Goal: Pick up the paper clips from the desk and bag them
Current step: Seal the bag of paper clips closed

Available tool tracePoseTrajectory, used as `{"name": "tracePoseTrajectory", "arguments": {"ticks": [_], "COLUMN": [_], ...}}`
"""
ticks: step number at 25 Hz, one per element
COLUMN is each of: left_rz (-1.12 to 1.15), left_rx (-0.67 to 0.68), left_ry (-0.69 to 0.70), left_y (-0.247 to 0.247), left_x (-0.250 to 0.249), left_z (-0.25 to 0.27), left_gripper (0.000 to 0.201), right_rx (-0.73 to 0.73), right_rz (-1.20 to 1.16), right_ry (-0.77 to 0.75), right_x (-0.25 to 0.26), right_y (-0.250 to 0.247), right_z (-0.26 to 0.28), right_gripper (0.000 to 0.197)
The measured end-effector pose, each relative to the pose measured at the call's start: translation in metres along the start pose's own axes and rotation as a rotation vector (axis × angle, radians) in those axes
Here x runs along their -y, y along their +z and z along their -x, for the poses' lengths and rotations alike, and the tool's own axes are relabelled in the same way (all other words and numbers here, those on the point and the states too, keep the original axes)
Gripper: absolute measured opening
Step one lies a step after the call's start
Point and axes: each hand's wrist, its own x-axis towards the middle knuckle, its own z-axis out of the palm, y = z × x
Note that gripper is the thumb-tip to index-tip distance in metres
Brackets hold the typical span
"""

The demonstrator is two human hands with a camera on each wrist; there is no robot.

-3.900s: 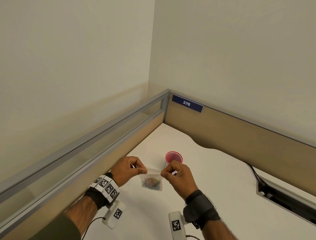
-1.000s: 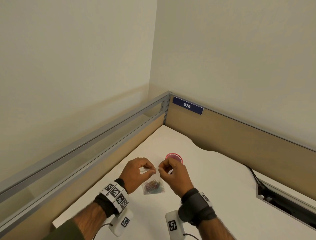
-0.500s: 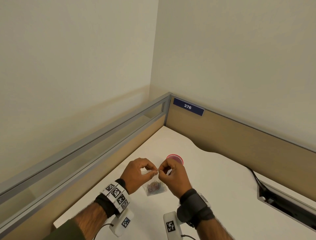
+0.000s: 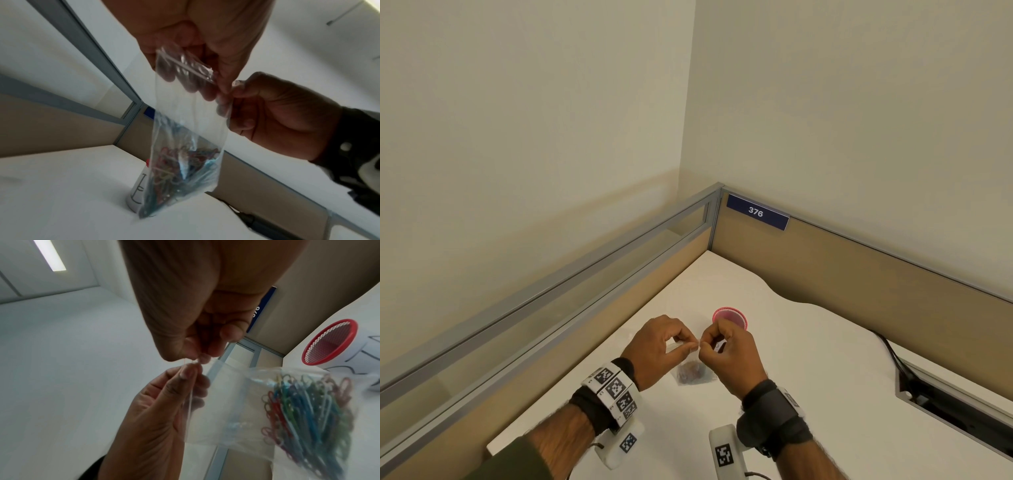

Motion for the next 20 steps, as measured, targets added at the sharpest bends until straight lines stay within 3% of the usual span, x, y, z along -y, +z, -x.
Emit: {"name": "tracePoseTrajectory", "arguments": {"ticks": [2,4,5,7,10,14,20], "left_rz": [-0.032,0.018,0.055,0.105,0.175,0.243,0.065], "left_rx": [0.031,0.039,0.033,-0.001,-0.038,-0.041,0.011], "left_ry": [0.005,-0.04,-0.07,-0.099,-0.115,-0.12,-0.065], "left_y": [-0.003,-0.007,-0.01,-0.012,-0.013,-0.015,-0.016], "left_x": [0.002,0.003,0.003,0.004,0.002,0.003,0.003], "left_z": [0.0,0.0,0.001,0.003,0.004,0.004,0.001], "left_gripper": [0.034,0.014,0.012,0.024,0.025,0.025,0.018], "right_rx": [-0.018,-0.031,-0.026,0.014,0.072,0.043,0.029], "right_rz": [-0.023,-0.073,-0.109,-0.168,-0.194,-0.167,-0.068], "right_ry": [-0.006,-0.006,-0.003,0.011,0.026,0.052,0.019], "right_x": [0.0,0.0,0.0,0.0,-0.003,-0.005,0.004], "right_y": [0.0,-0.004,-0.007,-0.013,-0.016,-0.011,-0.003], "right_z": [0.001,-0.002,-0.004,-0.006,-0.006,-0.004,-0.004], "right_gripper": [0.009,0.007,0.007,0.006,0.004,0.003,0.009]}}
